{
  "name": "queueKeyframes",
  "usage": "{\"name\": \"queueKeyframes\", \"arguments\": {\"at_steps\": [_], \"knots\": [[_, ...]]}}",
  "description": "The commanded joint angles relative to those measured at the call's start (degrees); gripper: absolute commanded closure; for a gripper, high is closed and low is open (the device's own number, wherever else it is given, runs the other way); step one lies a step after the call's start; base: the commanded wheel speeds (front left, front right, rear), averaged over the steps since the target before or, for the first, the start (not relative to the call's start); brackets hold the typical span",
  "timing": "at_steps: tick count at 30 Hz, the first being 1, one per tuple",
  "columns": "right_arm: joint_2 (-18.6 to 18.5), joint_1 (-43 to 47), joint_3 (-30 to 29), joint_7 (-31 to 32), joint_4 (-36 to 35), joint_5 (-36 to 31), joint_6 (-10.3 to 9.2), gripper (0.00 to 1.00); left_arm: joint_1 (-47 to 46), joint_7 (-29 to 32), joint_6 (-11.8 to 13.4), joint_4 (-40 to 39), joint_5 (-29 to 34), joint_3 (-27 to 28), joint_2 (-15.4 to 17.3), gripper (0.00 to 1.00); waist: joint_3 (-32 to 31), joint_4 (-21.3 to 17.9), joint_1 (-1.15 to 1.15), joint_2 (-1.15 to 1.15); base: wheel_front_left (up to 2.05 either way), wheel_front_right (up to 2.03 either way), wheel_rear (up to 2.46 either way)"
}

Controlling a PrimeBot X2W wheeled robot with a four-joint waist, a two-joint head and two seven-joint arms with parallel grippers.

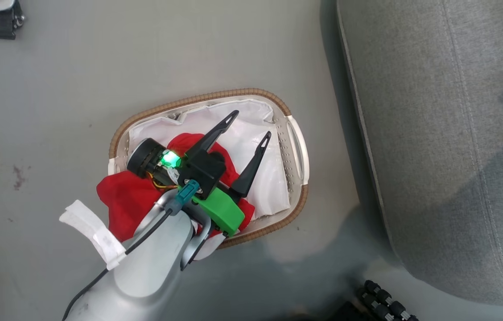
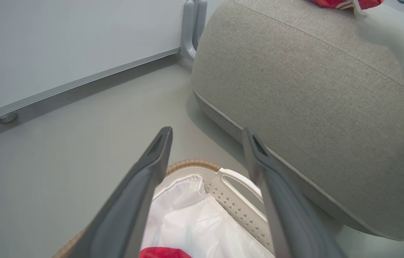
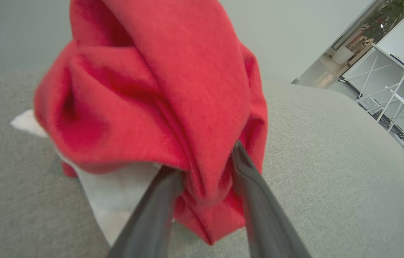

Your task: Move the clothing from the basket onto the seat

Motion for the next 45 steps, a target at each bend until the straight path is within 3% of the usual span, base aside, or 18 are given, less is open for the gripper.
{"name": "queueKeyframes", "arguments": {"at_steps": [1, 13, 23, 34, 45], "knots": [[-0.2, 1.6, 0.4, -0.3, -0.5, 0.8, -0.08, 0.0, 0.3, 0.0, -0.2, 0.1, -0.8, -0.1, 0.0, 0.0, -1.3, -0.2, -0.01, 0.0, 0.0, 0.0, 0.0], [0.4, 12.6, 5.9, -0.3, -6.2, 5.4, -0.08, 0.0, 4.0, 0.0, -0.2, -1.7, -2.9, 3.5, -1.0, 0.0, -11.1, 1.4, -0.01, 0.0, 0.0, 0.0, 0.0], [-0.3, 15.4, 14.0, -0.3, -9.4, 8.8, -0.08, 0.0, 10.4, 0.0, -0.1, -3.8, -3.0, 12.4, -2.7, 0.0, -21.6, 4.4, -0.01, 0.0, 0.0, 0.0, 0.0], [5.4, 19.3, 21.8, -0.3, -12.7, 13.7, -0.08, 0.0, 18.7, 0.0, 0.1, -5.1, -1.3, 23.2, -4.2, 0.0, -29.5, 8.7, -0.01, 0.0, 0.0, 0.0, 0.0], [9.1, 30.2, 27.7, -0.3, -16.9, 18.9, -0.08, 0.0, 26.2, 0.0, 0.0, -4.8, -0.9, 31.1, -4.8, 0.0, -34.9, 12.5, -0.01, 0.0, 0.0, 0.0, 0.0]]}}
